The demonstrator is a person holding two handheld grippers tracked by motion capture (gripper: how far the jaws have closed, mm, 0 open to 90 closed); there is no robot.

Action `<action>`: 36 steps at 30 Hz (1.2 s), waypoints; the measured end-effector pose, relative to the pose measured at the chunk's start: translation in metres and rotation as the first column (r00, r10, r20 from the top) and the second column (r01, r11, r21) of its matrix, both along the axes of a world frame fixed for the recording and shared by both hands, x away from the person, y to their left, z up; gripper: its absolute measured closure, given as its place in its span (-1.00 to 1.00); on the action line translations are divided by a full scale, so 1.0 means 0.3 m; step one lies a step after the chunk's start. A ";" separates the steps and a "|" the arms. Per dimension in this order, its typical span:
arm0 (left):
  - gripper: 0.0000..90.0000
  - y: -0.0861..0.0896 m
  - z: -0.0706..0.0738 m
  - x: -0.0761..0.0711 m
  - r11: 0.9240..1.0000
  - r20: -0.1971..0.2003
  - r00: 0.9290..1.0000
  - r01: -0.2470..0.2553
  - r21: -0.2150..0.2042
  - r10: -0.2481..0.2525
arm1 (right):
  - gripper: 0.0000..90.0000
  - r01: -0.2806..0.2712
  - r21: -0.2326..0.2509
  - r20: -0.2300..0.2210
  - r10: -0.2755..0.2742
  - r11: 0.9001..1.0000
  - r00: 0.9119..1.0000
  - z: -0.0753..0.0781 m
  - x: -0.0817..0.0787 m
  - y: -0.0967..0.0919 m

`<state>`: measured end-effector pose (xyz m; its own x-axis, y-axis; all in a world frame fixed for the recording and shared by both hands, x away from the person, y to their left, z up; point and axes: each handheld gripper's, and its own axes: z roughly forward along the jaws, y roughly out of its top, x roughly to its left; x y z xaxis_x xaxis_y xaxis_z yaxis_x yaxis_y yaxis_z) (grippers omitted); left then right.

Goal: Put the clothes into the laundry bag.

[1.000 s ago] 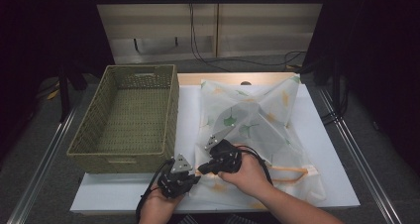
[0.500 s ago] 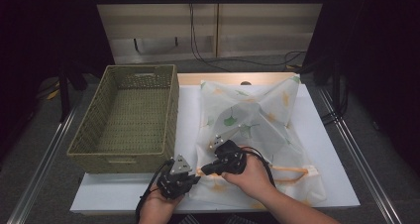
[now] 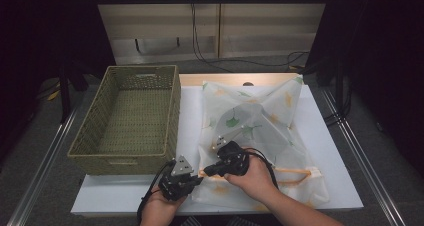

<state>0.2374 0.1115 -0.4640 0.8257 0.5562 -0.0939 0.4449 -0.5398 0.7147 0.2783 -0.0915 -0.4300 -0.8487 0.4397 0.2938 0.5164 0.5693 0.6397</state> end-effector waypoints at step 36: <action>1.00 0.046 -0.003 0.005 0.996 -0.025 0.998 -0.051 -0.078 0.049 | 1.00 0.113 0.064 -0.027 -0.111 0.992 0.993 0.004 -0.019 -0.126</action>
<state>0.2390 0.1252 -0.4650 0.7943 0.5867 -0.1578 0.4867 -0.4591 0.7432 0.2727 -0.1294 -0.4289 -0.7877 0.5109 0.3442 0.5899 0.4647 0.6603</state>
